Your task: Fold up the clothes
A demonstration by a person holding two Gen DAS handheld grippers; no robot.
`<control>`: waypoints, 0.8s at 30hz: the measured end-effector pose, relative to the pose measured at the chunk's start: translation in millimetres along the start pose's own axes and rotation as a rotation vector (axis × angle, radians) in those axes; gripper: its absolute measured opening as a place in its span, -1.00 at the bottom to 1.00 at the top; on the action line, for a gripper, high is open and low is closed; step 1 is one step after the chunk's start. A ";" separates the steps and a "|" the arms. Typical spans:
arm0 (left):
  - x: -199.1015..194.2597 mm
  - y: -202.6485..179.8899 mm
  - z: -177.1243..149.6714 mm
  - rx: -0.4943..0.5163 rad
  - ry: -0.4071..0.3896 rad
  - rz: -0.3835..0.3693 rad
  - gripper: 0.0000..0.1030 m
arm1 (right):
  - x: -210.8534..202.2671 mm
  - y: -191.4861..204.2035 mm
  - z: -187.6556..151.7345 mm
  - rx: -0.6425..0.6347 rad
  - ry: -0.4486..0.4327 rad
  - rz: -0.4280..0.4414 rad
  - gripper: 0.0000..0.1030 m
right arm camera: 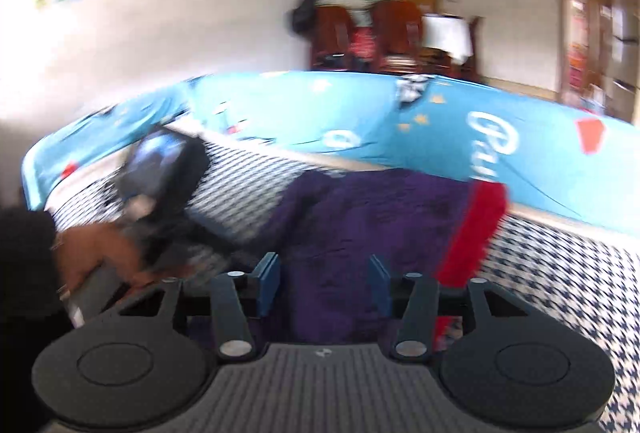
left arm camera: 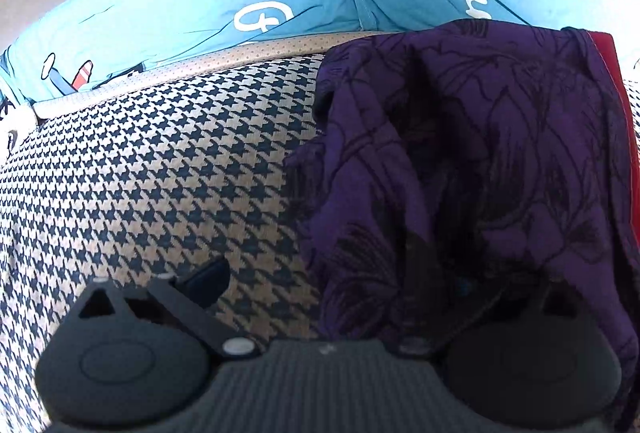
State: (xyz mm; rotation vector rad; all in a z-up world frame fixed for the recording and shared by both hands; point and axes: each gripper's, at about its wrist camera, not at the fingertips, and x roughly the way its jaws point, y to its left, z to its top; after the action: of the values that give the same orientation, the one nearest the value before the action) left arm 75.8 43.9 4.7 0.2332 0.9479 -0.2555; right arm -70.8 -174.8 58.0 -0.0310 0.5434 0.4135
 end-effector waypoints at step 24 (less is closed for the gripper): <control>-25.1 72.1 -13.4 -0.143 0.007 0.158 1.00 | 90.7 -90.2 -1.2 0.520 0.008 -0.168 -0.77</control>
State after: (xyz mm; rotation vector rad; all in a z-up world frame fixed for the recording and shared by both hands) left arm 74.2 119.0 23.9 0.1760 0.9451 -0.0411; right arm 34.2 -223.8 3.8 0.4191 0.6380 0.0998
